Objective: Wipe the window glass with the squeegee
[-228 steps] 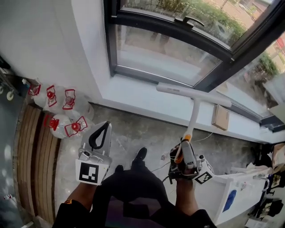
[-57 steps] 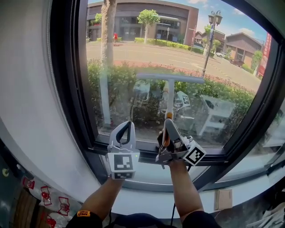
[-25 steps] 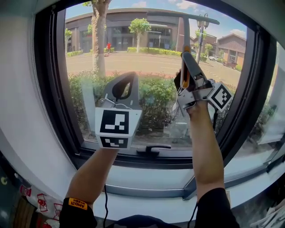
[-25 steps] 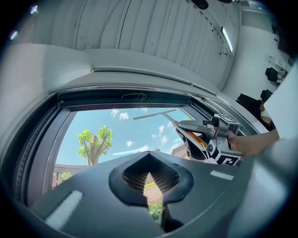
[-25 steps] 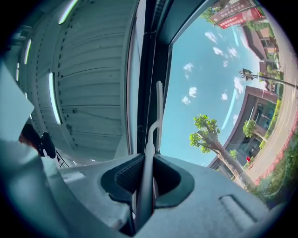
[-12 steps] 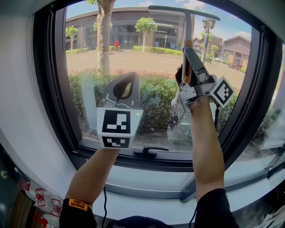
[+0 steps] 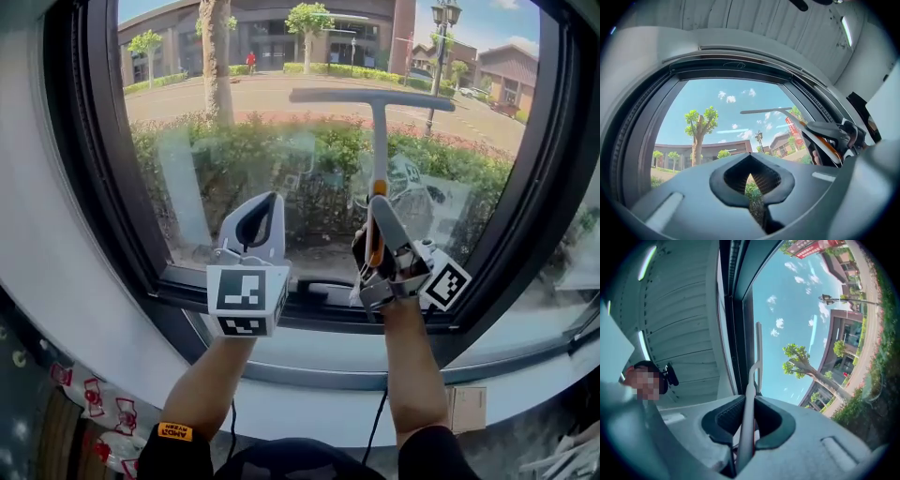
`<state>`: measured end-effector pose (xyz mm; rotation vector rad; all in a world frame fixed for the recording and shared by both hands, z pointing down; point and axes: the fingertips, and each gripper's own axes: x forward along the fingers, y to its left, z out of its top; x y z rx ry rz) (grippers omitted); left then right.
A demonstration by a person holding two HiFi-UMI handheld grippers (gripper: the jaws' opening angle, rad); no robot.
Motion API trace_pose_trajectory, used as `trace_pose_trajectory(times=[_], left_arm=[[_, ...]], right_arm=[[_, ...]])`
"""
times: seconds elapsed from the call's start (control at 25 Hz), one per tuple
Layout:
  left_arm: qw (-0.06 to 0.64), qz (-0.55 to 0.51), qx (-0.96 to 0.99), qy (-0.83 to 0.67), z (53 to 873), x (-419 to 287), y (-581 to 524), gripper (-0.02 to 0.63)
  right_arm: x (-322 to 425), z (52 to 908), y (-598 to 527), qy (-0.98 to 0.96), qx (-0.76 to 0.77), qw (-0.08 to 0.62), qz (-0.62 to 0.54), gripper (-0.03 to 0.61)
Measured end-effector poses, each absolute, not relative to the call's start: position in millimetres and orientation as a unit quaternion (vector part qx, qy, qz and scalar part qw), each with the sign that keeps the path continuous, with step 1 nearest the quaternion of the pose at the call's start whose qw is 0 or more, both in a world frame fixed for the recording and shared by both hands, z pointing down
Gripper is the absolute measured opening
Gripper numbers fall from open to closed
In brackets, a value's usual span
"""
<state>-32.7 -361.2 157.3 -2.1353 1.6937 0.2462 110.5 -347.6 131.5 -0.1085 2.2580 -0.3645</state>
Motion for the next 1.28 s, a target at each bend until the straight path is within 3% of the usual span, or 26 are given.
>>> trace_pose_trajectory(times=[0.28, 0.96, 1.28], left_arm=[[0.173, 0.079, -0.772, 0.606, 214, -50, -343, 0.012], [0.105, 0.079, -0.774, 0.619, 283, -116, -330, 0.014], [0.148, 0.070, -0.752, 0.639, 257, -88, -320, 0.015]], right_arm=[[120, 207, -336, 0.886, -0.081, 0.418, -0.182, 0.044], [120, 213, -334, 0.879, -0.104, 0.430, -0.176, 0.044], [135, 207, -329, 0.892, -0.094, 0.408, -0.168, 0.044]])
